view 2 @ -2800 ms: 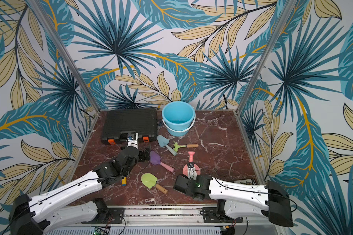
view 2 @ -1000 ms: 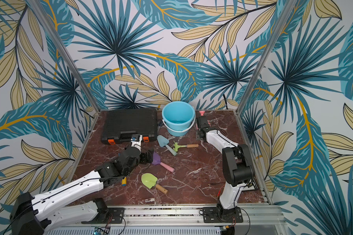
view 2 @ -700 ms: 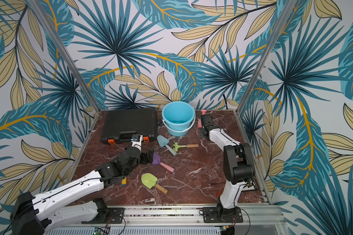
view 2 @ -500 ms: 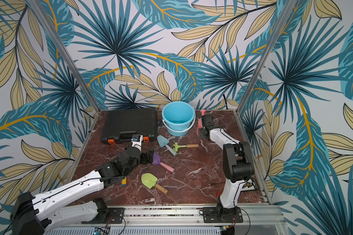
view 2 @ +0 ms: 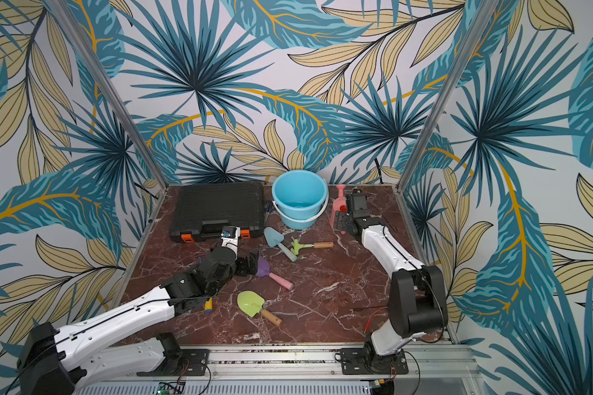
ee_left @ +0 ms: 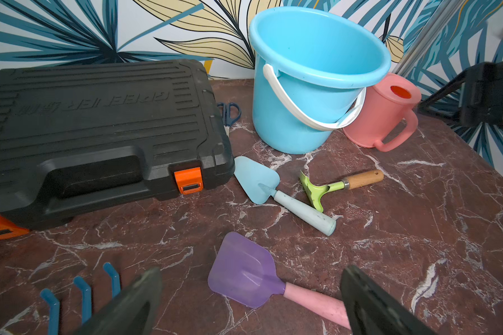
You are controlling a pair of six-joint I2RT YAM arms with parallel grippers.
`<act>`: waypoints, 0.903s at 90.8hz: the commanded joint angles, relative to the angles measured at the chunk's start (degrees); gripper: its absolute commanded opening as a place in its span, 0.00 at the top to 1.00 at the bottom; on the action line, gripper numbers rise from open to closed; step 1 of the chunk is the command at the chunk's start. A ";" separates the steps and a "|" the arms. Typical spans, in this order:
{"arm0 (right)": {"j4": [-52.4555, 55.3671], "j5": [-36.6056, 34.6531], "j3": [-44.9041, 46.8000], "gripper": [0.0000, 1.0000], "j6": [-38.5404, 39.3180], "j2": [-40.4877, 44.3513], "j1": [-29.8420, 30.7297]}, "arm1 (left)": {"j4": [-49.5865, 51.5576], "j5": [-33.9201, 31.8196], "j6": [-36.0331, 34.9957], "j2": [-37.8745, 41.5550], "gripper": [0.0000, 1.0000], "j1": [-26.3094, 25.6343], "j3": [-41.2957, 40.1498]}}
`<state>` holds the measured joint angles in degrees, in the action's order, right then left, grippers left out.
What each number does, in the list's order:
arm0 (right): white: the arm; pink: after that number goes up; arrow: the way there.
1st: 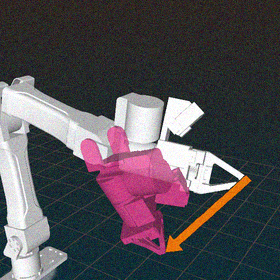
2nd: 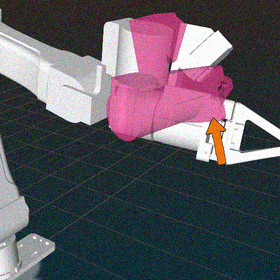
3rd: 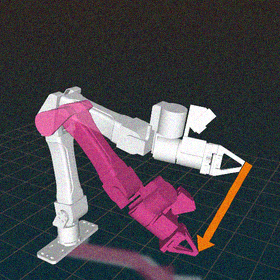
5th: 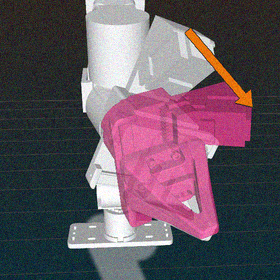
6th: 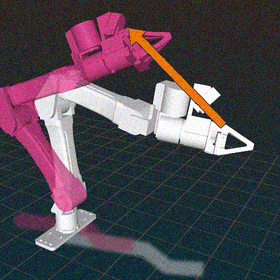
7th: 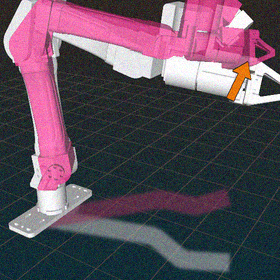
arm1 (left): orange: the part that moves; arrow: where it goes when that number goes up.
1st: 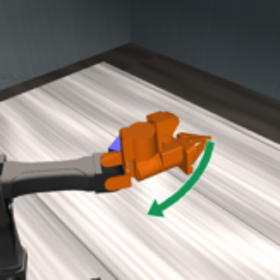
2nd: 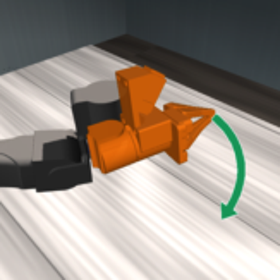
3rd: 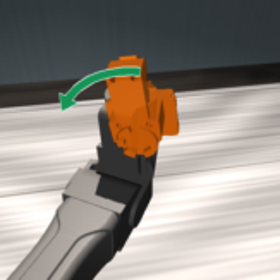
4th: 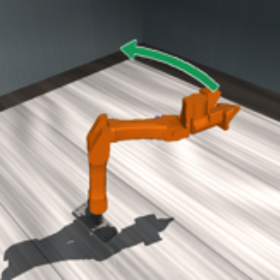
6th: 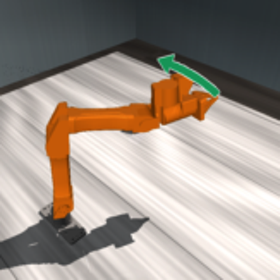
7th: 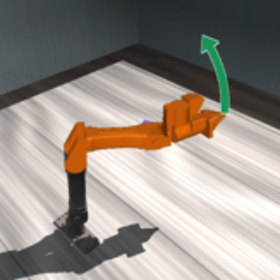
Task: Organize the gardening tools
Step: Place the gardening tool at the center of the board, then adjust the gardening tool at the center of the board.
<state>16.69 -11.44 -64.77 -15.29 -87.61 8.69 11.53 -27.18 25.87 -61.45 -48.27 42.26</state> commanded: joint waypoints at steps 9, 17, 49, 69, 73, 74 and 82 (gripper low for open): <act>-8.28 5.79 6.89 0.13 -1.05 3.34 6.24 | -3.70 -0.33 -1.58 -0.77 0.00 0.27 -2.09; -7.92 8.39 6.15 0.12 -0.10 0.79 8.10 | -3.50 -0.33 -1.72 -1.47 0.00 0.28 -1.70; -10.45 10.31 4.48 0.04 0.66 -10.04 11.33 | -2.45 -0.69 -2.04 -2.14 0.00 0.28 -0.97; -10.42 9.03 3.69 0.04 0.34 -13.93 12.52 | -2.36 -0.42 -1.96 -1.95 0.00 0.28 -0.90; -10.22 9.34 3.82 0.04 0.14 -14.36 12.68 | -2.27 -0.42 -1.96 -1.95 0.00 0.28 -0.89; -10.20 9.42 3.80 0.04 0.07 -14.40 12.72 | -2.20 -0.42 -1.96 -1.93 0.00 0.24 -0.88; -10.27 9.60 4.65 0.04 -0.38 -14.81 13.61 | -2.21 -0.22 -1.90 -1.92 0.00 0.28 -0.87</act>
<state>7.11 -2.07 -60.27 -15.27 -101.41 21.30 9.67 -27.20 24.62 -63.79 -48.27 41.04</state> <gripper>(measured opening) 0.960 0.999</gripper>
